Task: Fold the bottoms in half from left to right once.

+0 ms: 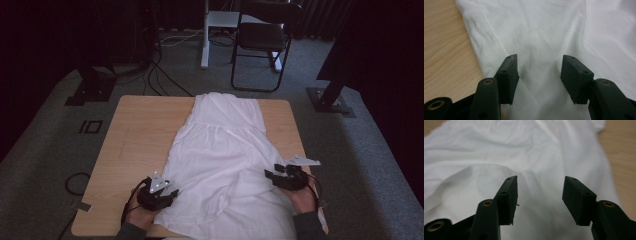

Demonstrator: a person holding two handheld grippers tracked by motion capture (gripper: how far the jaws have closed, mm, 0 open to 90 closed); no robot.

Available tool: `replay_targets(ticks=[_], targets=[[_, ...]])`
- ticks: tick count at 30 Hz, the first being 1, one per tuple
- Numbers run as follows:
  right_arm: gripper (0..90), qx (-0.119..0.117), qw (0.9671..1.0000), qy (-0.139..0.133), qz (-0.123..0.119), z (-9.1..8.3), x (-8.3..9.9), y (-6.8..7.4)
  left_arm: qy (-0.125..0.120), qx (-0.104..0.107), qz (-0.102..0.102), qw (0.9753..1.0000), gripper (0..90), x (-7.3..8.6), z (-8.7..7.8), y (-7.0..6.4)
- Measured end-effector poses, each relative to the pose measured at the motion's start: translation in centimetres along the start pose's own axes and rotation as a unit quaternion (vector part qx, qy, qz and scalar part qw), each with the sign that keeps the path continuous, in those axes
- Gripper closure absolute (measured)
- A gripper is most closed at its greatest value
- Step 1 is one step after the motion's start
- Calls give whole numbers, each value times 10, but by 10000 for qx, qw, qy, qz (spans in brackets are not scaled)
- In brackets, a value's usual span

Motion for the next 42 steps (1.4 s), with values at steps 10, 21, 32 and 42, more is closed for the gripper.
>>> replay_targets(ticks=[10,21,32,42], targets=[[877,-474,9962,706,-207,38,16,21,99,93,41,9999,483,7,-1,-9],[887,-550,9977,-384,19,-88,50,-37,263,159,99,9995,469,16,-2,-25],[607,-459,9986,-129,232,-104,115,-56,115,405,159,9990,466,15,-9,-35],[489,-45,9990,-345,290,-72,74,-60,-24,178,211,9996,465,-1,-9,-21]])
Point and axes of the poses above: each handheld gripper's, and its own axes: z roughly forward along the jaws, x roughly out of its underside, y roughly to its left, the point moved 4 cm from there along z, roughly forward along the jaws, and after that the axes turned 11 degrees about x, right-handed, at the moved point
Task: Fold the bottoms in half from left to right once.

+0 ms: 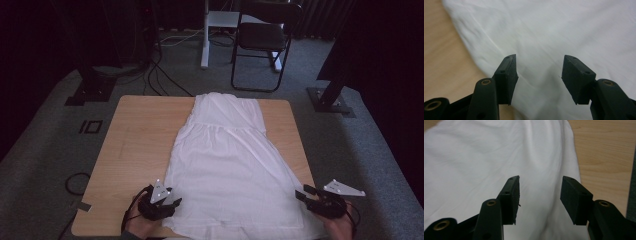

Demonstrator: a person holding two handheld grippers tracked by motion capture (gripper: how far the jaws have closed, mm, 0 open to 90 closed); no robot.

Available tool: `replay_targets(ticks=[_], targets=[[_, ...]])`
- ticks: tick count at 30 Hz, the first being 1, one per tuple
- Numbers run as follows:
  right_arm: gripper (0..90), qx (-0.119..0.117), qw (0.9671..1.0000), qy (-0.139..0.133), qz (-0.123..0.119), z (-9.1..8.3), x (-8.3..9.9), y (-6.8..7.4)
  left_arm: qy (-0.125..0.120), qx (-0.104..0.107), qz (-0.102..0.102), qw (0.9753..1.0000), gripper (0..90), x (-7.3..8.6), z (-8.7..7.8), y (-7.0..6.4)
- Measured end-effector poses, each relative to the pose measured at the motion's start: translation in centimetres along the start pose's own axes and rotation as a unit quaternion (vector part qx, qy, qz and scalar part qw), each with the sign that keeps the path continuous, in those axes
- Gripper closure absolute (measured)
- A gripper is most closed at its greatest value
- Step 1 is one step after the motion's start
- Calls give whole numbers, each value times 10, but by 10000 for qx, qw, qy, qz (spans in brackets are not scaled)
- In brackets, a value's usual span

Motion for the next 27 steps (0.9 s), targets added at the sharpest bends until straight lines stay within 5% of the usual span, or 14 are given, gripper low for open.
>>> replay_targets(ticks=[4,7,12,19,23,27], targets=[[492,220,9996,161,21,25,-11,-4,-79,-197,-51,9998,464,-11,0,18],[502,260,9992,284,75,56,-28,-8,-170,-451,-220,9986,459,-26,6,47],[513,453,9980,436,53,91,-45,-15,-113,-427,-670,9968,449,-37,28,81],[546,377,9972,624,147,122,-56,-19,4,-258,-825,9963,455,-35,52,83],[882,301,9973,668,15,126,-60,-16,-123,-78,-616,9980,851,-42,45,78],[894,500,9984,235,-86,105,-67,-15,-487,168,-333,9981,883,-51,25,62]])
Point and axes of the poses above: each handheld gripper's, and its own axes: z roughly forward along the jaws, x roughly out of its underside, y roughly to its left, the point moved 4 cm from there along z, roughly forward along the jaws, and after that the axes turned 11 degrees about x, right-handed, at the moved point
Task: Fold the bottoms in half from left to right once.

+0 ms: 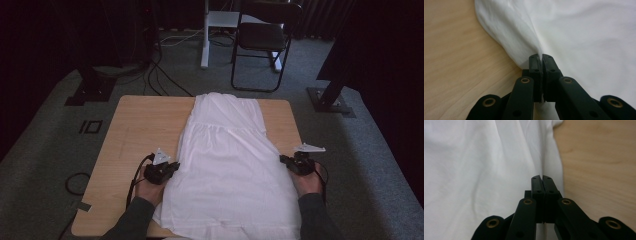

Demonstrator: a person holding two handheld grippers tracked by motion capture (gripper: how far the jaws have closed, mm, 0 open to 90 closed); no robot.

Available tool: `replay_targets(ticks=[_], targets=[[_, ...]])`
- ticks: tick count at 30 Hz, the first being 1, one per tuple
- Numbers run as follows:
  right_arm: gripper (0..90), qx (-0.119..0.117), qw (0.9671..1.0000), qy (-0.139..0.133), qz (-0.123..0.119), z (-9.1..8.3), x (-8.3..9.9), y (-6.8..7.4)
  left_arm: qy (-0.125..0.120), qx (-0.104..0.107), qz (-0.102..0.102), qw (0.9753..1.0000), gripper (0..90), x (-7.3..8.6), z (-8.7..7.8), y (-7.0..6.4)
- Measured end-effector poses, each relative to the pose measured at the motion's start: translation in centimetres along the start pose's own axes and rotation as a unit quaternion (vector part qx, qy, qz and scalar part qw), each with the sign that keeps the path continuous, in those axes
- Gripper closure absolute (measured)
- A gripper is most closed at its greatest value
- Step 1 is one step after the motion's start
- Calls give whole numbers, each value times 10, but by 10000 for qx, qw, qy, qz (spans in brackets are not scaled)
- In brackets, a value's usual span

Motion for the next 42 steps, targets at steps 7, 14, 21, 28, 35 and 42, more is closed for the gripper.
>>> replay_targets(ticks=[7,14,21,28,35,42], targets=[[893,644,9969,-253,380,-26,9,-22,236,162,287,9992,882,12,-11,-25],[891,505,9971,332,455,0,39,-19,578,2,293,9979,882,30,-3,-28],[891,359,9980,468,234,-23,56,6,476,-50,290,9984,884,45,-27,-34],[887,291,9975,611,224,-67,90,24,469,466,598,9960,880,72,-53,-65],[514,206,9995,131,179,-72,58,20,131,294,463,9984,530,53,-50,-51],[512,-163,9999,19,-15,-8,-17,30,-141,-202,388,9989,510,7,-29,-21]])
Point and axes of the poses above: each handheld gripper's, and its own axes: z roughly forward along the jaws, x roughly out of its underside, y roughly to its left, the point moved 4 cm from there along z, roughly forward along the jaws, and after that the axes turned 11 degrees about x, right-handed, at the moved point
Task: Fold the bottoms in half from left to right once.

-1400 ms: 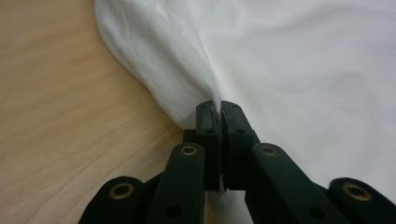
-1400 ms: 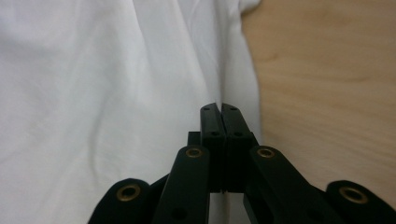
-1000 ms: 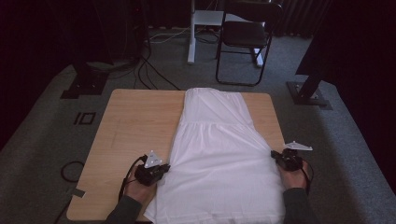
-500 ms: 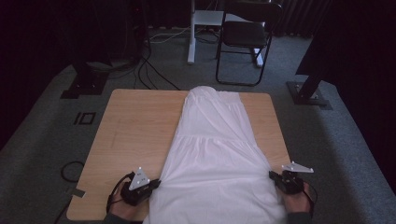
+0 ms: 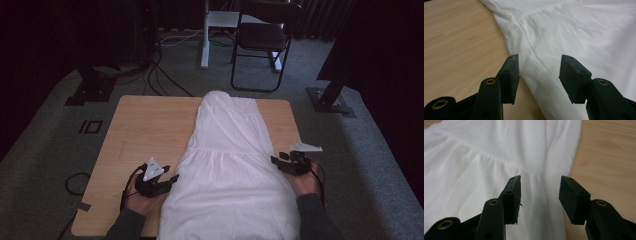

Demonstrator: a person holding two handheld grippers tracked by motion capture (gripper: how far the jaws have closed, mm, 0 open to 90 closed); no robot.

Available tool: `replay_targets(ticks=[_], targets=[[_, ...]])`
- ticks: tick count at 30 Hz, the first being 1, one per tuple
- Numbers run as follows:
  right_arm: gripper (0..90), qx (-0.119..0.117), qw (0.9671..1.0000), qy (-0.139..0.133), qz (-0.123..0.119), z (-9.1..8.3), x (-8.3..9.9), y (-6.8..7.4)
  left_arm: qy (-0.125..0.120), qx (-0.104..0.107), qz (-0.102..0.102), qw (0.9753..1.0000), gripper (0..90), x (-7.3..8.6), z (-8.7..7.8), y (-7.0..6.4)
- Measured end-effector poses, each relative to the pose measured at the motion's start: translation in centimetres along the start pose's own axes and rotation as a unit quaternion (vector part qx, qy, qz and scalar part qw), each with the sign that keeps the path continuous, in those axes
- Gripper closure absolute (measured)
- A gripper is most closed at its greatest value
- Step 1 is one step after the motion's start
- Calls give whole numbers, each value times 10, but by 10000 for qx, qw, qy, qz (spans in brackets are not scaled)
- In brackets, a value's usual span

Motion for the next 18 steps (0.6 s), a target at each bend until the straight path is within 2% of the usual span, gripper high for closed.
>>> replay_targets(ticks=[2,3,4,5,6,7,8,9,10,11,12,13,15,16,17,18], targets=[[489,-82,9998,136,75,21,-11,3,21,-4,40,10000,507,-5,6,1],[489,-82,9998,136,75,21,-11,3,21,-4,40,10000,505,-5,6,1],[461,-67,9996,262,93,40,-17,6,60,13,131,9999,501,-9,11,0],[461,-67,9996,262,93,40,-17,6,60,13,131,9999,497,-9,11,0],[435,-66,9991,411,86,55,-19,10,76,22,163,9998,494,-11,14,-2],[435,-66,9991,411,86,55,-19,10,76,22,163,9998,494,-11,14,-2],[436,-45,9982,594,-69,67,-17,15,88,58,188,9998,491,-11,18,-3],[436,-45,9982,594,-69,67,-17,15,88,58,188,9998,490,-11,18,-3],[469,8,9977,671,-131,71,-15,17,110,55,184,9998,490,-11,20,-3],[673,-34,9968,775,-187,73,-13,20,108,61,181,9998,488,-11,21,-3],[866,-33,9971,709,-286,70,-14,22,109,72,174,9998,484,-11,21,-3],[866,-33,9971,709,-286,70,-14,22,116,77,170,9998,484,-11,22,-3],[877,342,9976,308,-524,55,-22,21,119,90,153,9998,483,-11,24,-3],[879,699,9964,-287,-378,33,-36,13,103,86,135,9998,482,-11,25,-3],[879,699,9964,-287,-378,33,-36,13,133,82,149,9998,482,-11,25,-2],[878,846,9948,-522,-217,23,-42,7,138,73,139,9998,482,-11,26,-1]])
Point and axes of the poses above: each handheld gripper's, and its own axes: z roughly forward along the jaws, x roughly out of its underside, y roughly to its left, the point moved 4 cm from there along z, roughly forward along the jaws, and after that the axes turned 11 degrees about x, right-handed, at the moved point
